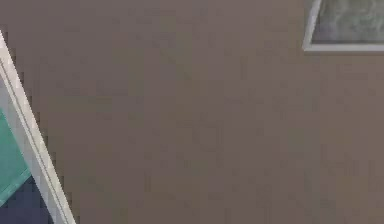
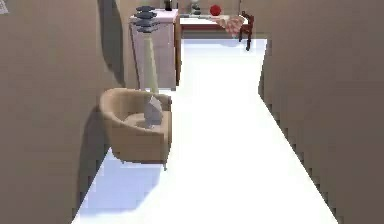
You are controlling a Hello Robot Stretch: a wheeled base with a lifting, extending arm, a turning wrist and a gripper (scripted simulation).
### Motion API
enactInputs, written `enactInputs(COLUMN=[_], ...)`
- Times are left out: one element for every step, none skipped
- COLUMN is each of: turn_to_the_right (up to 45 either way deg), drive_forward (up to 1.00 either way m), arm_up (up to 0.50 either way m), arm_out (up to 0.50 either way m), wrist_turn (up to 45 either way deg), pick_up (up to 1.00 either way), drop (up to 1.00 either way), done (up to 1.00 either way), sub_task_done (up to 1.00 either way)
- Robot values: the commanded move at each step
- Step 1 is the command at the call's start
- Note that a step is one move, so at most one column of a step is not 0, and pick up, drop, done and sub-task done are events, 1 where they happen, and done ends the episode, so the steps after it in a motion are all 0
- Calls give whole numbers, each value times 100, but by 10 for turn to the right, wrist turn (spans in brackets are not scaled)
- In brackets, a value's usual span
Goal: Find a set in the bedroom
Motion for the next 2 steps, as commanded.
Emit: enactInputs(turn_to_the_right=[450,450], drive_forward=[0,0], arm_up=[0,0], arm_out=[0,0], wrist_turn=[0,0], pick_up=[0,0], drop=[0,0], done=[0,0], sub_task_done=[0,0])
